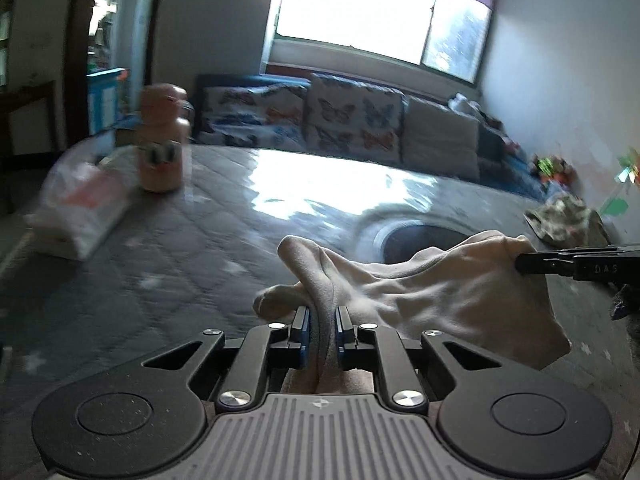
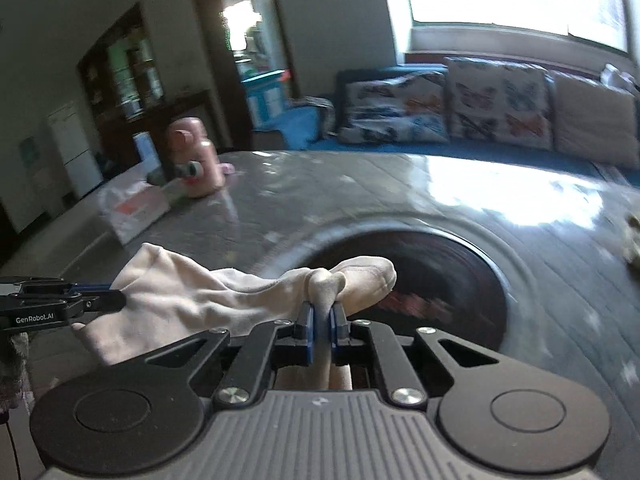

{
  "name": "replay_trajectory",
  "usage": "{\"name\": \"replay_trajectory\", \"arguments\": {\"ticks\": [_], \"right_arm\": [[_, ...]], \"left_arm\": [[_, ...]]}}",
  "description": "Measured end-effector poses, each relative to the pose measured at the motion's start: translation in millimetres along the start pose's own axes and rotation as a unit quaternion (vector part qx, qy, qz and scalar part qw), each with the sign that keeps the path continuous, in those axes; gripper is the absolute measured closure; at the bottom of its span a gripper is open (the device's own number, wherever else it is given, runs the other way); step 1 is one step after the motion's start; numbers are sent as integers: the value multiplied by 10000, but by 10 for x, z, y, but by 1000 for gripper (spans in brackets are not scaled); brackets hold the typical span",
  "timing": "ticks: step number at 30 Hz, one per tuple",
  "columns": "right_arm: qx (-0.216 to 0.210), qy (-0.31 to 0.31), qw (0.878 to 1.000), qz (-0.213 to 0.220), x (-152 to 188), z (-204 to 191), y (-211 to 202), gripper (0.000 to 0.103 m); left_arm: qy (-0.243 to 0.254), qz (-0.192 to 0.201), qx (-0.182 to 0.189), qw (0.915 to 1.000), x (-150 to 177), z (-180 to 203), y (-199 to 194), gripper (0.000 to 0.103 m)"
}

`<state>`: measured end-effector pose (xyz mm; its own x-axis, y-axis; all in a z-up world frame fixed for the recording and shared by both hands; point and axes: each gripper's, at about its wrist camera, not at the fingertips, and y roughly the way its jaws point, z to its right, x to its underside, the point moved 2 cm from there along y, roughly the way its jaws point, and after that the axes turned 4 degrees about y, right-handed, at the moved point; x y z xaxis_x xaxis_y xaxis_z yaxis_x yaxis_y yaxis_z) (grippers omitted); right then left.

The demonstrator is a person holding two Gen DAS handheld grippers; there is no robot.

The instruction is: Fold clothes

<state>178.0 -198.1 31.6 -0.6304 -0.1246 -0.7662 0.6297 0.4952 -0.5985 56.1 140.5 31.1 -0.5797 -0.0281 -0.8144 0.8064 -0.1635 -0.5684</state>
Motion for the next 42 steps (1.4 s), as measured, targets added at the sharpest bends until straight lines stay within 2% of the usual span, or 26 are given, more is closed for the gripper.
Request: {"name": "replay_trajectory", "arguments": {"ticks": [9,14,18,20,22,24,29,32,38,40,42], "right_arm": [[-704,-580,9958,46,-457,-780,542,96],[-970,-727,9926,-5,-605,-1099,869,96],[-924,-835,9916,-361,-531,-1201,1217,95],[-718,-967,9913,-524,-448,-1222,1365,91],[-590,-1087,9907,-563,-391,-1230,1418,89],[-567,-1119,9907,-533,-388,-1232,1400,89],[-753,-1238,9881,-523,-412,-1334,1403,89],[-857,-1307,9856,-638,-393,-1439,1519,88],[-978,-1246,9842,-785,-322,-1524,1744,87],[-970,-1228,9842,-831,-300,-1535,1829,86],[-943,-1196,9844,-877,-283,-1529,1902,80]], "left_arm": [[-515,478,-829,9941,-136,-710,-505,89],[-925,509,-1045,9889,-60,-1033,-636,89],[-1098,-11,-1204,9866,156,-1177,-501,86],[-1135,-268,-1390,9834,249,-1227,-422,85],[-1124,-283,-1489,9820,284,-1257,-438,83],[-1045,-182,-1544,9823,248,-1263,-477,73],[-848,-32,-1563,9841,133,-1237,-443,73],[-808,-97,-1491,9855,66,-1235,-255,73],[-796,-226,-1594,9837,46,-1293,-37,75],[-795,-272,-1632,9830,41,-1313,24,75],[-795,-318,-1669,9823,36,-1333,84,75]]}}
